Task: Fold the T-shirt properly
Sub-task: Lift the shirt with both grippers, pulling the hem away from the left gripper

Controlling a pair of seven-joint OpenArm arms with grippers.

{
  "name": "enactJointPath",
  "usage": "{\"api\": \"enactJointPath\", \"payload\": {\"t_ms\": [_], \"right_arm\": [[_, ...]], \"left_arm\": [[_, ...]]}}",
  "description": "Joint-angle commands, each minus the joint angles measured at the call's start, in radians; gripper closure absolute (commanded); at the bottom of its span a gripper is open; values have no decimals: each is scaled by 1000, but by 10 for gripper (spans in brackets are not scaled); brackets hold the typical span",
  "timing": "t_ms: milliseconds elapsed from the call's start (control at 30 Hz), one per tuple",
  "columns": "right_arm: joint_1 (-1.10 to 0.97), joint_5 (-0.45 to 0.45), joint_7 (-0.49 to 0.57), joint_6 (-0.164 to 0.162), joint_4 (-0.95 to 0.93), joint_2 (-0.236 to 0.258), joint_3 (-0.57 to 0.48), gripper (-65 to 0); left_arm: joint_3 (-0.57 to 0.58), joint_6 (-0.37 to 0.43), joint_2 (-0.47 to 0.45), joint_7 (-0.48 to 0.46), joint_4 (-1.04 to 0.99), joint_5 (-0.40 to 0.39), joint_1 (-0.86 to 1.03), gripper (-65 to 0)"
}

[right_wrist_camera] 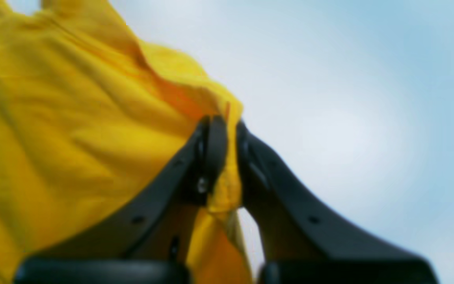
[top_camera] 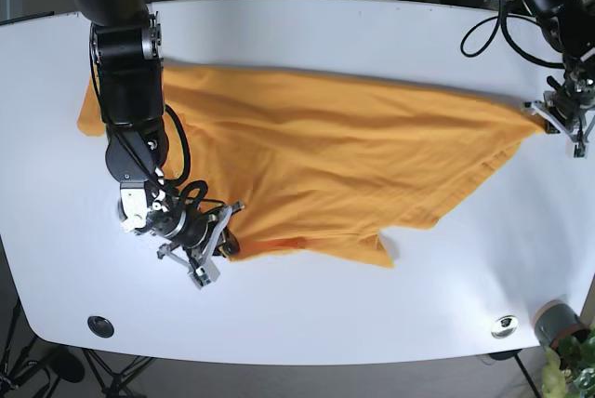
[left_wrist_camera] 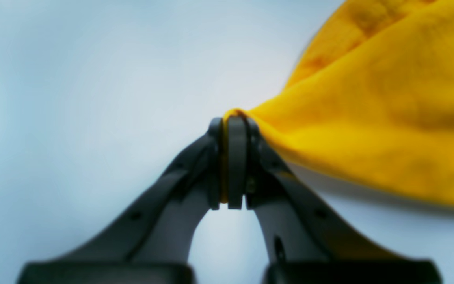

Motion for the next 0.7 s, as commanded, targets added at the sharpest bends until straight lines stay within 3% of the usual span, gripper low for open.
{"api": "enactJointPath", "payload": {"t_ms": [0,233,667], "right_arm": [[41,7,-20,-7,103,13,38,0],[117,5,-138,0,220,39,99,0],[362,8,-167,2,189,86,102,0]], "left_arm": [[-8,2,-10,-25,22,34,-50,0],[1,0,-7,35,40,54,-182,0],[102,8,-11,152,40,54,-510,0]]}}
